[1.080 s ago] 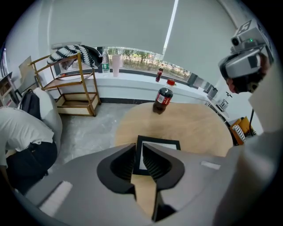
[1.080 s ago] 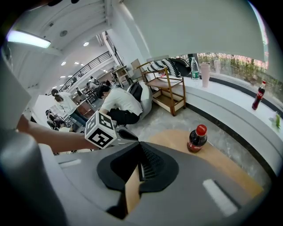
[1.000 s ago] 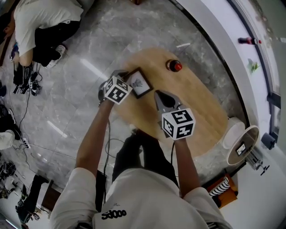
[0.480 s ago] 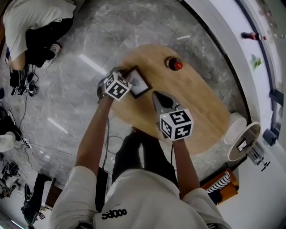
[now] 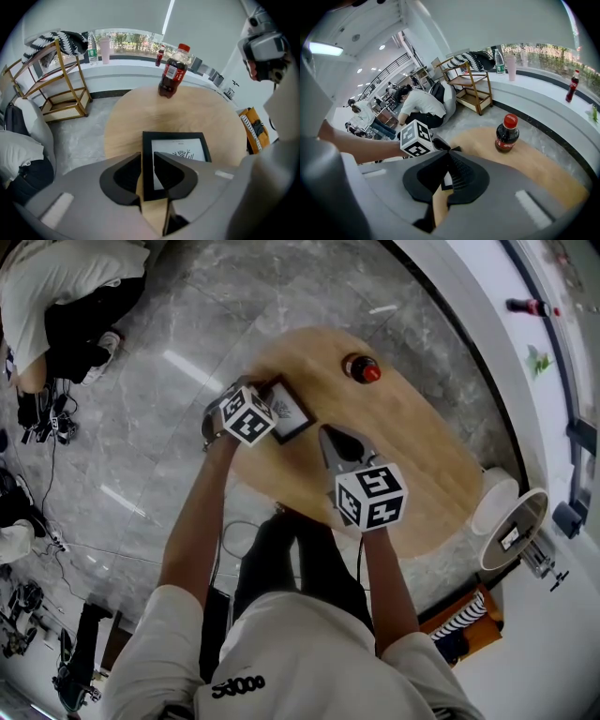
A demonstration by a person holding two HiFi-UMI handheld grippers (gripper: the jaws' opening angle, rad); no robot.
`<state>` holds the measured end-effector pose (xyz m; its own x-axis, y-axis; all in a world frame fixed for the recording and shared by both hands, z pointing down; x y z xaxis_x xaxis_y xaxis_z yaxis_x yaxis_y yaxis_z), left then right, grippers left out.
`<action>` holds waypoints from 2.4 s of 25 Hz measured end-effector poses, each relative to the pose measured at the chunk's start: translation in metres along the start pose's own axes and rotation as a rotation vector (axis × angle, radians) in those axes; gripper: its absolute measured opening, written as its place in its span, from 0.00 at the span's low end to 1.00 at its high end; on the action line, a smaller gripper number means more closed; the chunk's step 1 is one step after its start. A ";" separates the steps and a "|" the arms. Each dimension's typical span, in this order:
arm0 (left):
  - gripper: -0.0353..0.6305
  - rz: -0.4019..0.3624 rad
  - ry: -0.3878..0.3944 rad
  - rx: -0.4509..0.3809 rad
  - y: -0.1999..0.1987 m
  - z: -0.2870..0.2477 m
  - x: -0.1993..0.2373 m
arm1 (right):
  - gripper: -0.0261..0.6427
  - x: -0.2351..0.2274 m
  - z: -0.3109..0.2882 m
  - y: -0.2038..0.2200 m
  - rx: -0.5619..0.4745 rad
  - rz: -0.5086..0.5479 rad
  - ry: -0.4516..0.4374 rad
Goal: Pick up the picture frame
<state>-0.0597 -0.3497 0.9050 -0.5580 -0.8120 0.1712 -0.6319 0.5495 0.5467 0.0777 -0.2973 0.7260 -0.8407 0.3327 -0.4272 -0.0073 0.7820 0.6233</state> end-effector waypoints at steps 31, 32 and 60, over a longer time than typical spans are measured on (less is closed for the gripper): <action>0.16 0.080 -0.145 -0.118 -0.024 0.052 -0.020 | 0.04 0.008 0.050 -0.004 -0.039 0.003 0.040; 0.16 0.089 -0.156 -0.134 -0.028 0.061 -0.022 | 0.04 0.012 0.055 -0.007 -0.048 0.011 0.040; 0.16 0.198 -0.525 -0.519 -0.055 0.370 -0.140 | 0.04 0.169 0.231 -0.066 -0.290 0.300 -0.053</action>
<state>-0.1463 -0.1937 0.5478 -0.8990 -0.4365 -0.0347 -0.2317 0.4071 0.8835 0.0612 -0.1710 0.4609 -0.8001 0.5552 -0.2270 0.0747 0.4678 0.8807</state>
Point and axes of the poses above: the fingertips, and each gripper's own axes: z backward along the fingers, x to its left, y out of its underside, the point moved 5 cm from there along z, backward along the fingers, and after that the axes turned 12 degrees about -x, right-handed, at the moved point
